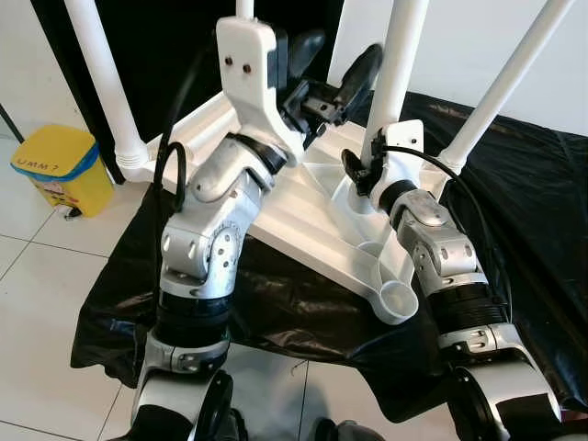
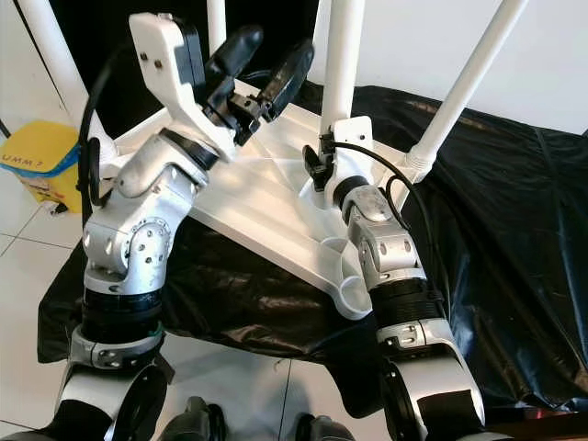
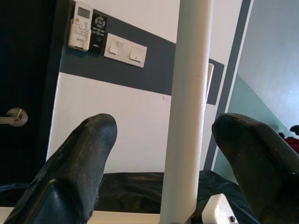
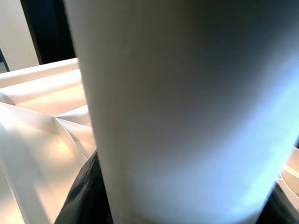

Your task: Building children table

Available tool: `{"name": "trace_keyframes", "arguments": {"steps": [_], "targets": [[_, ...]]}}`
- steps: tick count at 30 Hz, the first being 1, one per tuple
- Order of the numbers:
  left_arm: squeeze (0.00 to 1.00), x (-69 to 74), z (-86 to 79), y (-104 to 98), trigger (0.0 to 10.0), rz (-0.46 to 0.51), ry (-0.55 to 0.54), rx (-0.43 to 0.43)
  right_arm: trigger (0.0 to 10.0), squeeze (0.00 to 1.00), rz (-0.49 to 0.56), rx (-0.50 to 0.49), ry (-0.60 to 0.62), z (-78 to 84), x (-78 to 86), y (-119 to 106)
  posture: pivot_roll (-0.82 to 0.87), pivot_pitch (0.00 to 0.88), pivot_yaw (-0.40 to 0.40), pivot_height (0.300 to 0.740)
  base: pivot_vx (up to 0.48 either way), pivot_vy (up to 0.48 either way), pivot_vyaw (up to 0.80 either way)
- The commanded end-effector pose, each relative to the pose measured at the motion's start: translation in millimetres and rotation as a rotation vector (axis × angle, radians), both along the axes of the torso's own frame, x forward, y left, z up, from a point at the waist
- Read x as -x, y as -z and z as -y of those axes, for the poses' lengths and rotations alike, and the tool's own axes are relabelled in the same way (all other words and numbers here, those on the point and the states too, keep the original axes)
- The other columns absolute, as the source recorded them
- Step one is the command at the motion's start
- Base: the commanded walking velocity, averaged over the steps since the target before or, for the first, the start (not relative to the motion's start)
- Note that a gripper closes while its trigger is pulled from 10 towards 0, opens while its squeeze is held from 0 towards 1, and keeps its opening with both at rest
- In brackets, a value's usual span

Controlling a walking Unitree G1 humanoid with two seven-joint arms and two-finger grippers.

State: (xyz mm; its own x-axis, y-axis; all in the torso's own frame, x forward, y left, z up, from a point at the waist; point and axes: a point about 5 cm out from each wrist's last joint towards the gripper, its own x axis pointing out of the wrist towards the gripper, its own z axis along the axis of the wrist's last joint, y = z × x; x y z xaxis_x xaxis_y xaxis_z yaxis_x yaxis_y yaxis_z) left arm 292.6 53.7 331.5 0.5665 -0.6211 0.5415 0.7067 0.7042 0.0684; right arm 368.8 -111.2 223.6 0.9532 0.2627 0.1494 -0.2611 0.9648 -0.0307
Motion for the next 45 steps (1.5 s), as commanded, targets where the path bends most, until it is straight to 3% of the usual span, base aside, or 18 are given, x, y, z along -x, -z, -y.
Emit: {"name": "trace_keyframes", "arguments": {"steps": [1, 26, 29, 32, 34, 38, 45], "targets": [[0.0, 3.9, 4.5, -2.4, 10.0, 0.015, 0.009, -0.015, 10.0, 0.0, 0.017, 0.001, 0.017, 5.9, -1.6, -3.6, 0.14, 0.106, -0.151, 0.74, 0.0, 0.0, 0.0], [0.0, 3.5, 2.6, 1.2, 10.0, 0.033, -0.024, -0.083, 10.0, 0.0, 0.032, 0.012, 0.022, 8.7, -2.8, -5.5, 0.13, 0.116, -0.152, 0.74, 0.0, 0.0, 0.0], [0.0, 3.2, 0.5, 19.5, 10.0, 0.053, -0.065, -0.215, 10.0, 0.0, 0.039, 0.019, 0.033, 11.7, -2.1, -6.6, 0.11, 0.125, -0.141, 0.74, 0.0, 0.0, 0.0], [0.0, 3.7, 0.6, 24.2, 10.0, 0.053, -0.069, -0.24, 10.0, 0.0, 0.041, 0.02, 0.035, 12.2, -1.6, -6.7, 0.1, 0.124, -0.139, 0.74, 0.0, 0.0, 0.0], [0.0, 3.2, 2.7, 44.8, 10.0, 0.012, -0.056, -0.297, 10.0, 0.0, 0.043, 0.02, 0.05, 15.4, 1.5, -5.1, 0.08, 0.125, -0.12, 0.74, 0.0, 0.0, 0.0], [0.0, 4.2, 4.0, 66.2, 10.0, -0.054, -0.025, -0.334, 10.0, 0.0, 0.05, 0.013, 0.077, 19.9, 6.1, -3.3, 0.06, 0.129, -0.098, 0.74, 0.0, 0.0, 0.0], [0.0, 4.4, 3.6, 84.9, 10.0, -0.097, -0.013, -0.392, 10.0, 0.0, 0.05, -0.006, 0.12, 25.9, 12.4, 0.7, 0.04, 0.13, -0.079, 0.74, 0.0, 0.0, 0.0]]}}
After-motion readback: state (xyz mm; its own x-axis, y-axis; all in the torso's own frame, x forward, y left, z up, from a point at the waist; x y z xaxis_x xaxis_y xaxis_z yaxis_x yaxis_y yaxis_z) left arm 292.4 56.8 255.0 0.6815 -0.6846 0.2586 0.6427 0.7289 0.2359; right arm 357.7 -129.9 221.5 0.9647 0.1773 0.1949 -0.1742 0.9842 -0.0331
